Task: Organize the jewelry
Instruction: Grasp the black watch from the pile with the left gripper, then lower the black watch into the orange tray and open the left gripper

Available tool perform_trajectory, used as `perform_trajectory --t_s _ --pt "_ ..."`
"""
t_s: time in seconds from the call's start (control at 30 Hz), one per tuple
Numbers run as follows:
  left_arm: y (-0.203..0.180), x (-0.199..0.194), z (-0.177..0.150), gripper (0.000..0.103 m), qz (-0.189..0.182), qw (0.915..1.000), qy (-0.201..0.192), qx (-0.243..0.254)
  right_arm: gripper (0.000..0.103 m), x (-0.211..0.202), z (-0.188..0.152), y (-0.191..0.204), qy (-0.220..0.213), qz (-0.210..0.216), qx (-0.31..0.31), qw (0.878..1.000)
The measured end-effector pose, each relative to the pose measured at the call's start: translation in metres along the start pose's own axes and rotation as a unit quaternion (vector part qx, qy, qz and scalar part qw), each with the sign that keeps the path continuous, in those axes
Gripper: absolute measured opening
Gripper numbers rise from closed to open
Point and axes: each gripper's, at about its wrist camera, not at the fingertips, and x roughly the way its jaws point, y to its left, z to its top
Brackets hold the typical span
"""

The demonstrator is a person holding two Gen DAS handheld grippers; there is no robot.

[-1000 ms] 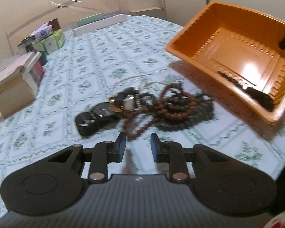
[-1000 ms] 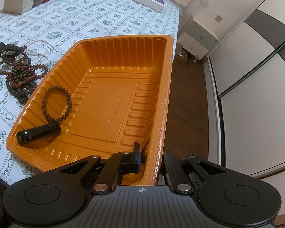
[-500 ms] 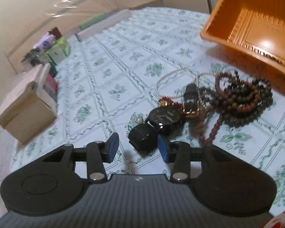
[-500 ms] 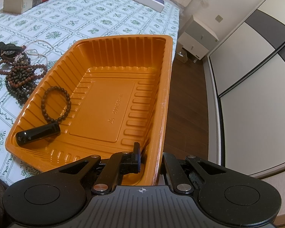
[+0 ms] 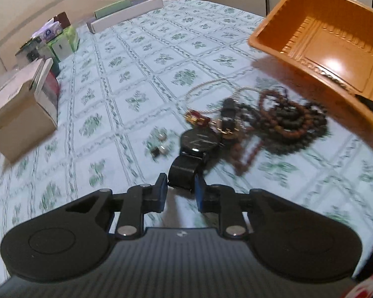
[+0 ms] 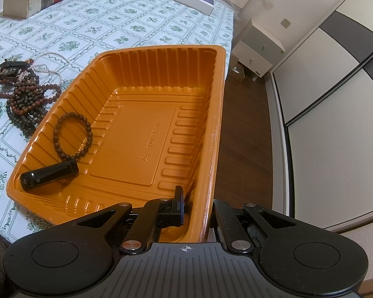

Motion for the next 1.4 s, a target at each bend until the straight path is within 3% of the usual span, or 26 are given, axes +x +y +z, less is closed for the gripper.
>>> perform_trajectory --t_s 0.23,0.4,0.43,0.47,0.77,1.07,1.23,1.4 --pt "-0.006 0.003 0.001 0.029 0.018 0.9997 -0.009 0.015 0.005 0.000 -0.001 0.000 0.000 0.000 0.001 1.000" --pt "-0.004 0.014 0.008 0.029 -0.005 0.9996 -0.015 0.022 0.005 0.001 -0.001 -0.001 0.000 0.000 0.003 1.000" --pt "-0.004 0.016 0.008 0.028 -0.005 0.9996 -0.012 0.025 0.005 0.001 -0.001 -0.001 0.000 0.000 0.003 1.000" --pt "-0.005 0.016 0.008 0.020 -0.004 0.9996 -0.010 0.026 0.005 0.001 -0.001 -0.001 0.000 0.000 0.003 1.000" --pt "-0.002 -0.021 0.007 0.018 0.019 0.9995 -0.023 0.009 0.005 0.001 -0.001 -0.001 0.000 0.000 0.003 1.000" --pt "-0.006 -0.058 0.026 0.018 0.019 0.9982 -0.055 0.011 0.005 0.001 -0.001 -0.001 -0.002 -0.001 0.003 1.000" --pt "-0.027 -0.072 0.045 0.018 -0.007 0.9965 -0.083 0.013 0.005 0.000 -0.002 -0.001 -0.002 -0.001 0.004 1.000" --pt "-0.068 -0.067 0.064 0.018 -0.067 0.9930 -0.097 0.015 0.005 0.000 -0.002 -0.001 -0.002 0.000 0.004 1.000"
